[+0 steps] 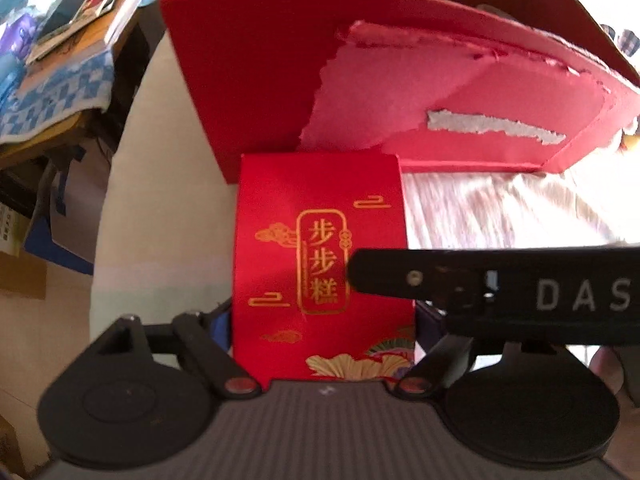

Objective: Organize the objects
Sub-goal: 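Grasp the red gold-printed gift box with the right gripper, then lift the gift box and carry it over the red box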

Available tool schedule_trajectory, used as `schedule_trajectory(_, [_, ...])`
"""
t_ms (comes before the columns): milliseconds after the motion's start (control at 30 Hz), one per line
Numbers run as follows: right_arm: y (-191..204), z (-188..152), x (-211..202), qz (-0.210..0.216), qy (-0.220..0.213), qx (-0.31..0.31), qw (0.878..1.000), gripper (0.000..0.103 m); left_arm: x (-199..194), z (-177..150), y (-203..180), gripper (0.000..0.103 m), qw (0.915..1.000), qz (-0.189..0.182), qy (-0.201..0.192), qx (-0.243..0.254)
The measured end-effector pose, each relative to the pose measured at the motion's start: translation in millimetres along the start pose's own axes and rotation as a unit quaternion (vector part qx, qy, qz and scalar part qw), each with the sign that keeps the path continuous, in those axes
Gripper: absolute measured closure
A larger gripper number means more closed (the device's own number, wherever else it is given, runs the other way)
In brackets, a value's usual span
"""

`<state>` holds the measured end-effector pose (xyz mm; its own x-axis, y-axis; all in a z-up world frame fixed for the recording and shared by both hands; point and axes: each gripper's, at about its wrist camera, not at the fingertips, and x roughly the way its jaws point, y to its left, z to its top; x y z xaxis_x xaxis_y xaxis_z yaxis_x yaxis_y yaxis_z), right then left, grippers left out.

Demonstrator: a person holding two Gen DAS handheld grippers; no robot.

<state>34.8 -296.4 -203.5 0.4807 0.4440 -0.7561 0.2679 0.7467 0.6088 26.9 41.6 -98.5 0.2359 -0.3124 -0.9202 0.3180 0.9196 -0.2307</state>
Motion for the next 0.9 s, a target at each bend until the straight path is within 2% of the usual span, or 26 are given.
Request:
schedule_trajectory(100, [-2.6, -2.1, -3.4, 0.002, 0.006, 0.003, 1.0, 0.051, -0.6, 0.2, -5.0, 0.021, 0.9995, -0.013, 0.017, 0.022])
schedule_trajectory(200, [-6.6, -5.4, -15.4, -0.007, 0.005, -0.004, 1.0, 0.052, -3.2, -2.2, -16.2, 0.021, 0.9988, -0.01, 0.018, 0.044])
schedule_trajectory(300, [-19.3, -10.9, -34.3, -0.016, 0.002, 0.004, 1.0, 0.052, -5.6, -3.6, -29.1, 0.021, 0.9974, -0.025, 0.023, 0.064])
schedule_trajectory(467, [-51.3, -20.1, -74.2, -0.036, -0.028, 0.048, 0.998, 0.052, -10.7, -4.1, -68.7, 0.021, 0.9894, -0.054, 0.019, 0.134])
schedule_trajectory(600, [-78.0, -31.0, -110.9, -0.062, -0.07, 0.085, 0.992, 0.052, -13.5, -1.0, -109.4, 0.021, 0.9776, -0.083, 0.012, 0.193])
schedule_trajectory(733, [-99.5, -46.0, -152.3, -0.086, -0.118, 0.113, 0.983, 0.052, -21.9, 0.4, -150.9, 0.021, 0.9609, -0.111, -0.002, 0.254])
schedule_trajectory(900, [-100.4, -65.9, -195.8, -0.122, -0.191, 0.127, 0.966, 0.052, -41.9, 2.9, -189.8, 0.021, 0.9393, -0.145, -0.035, 0.309])
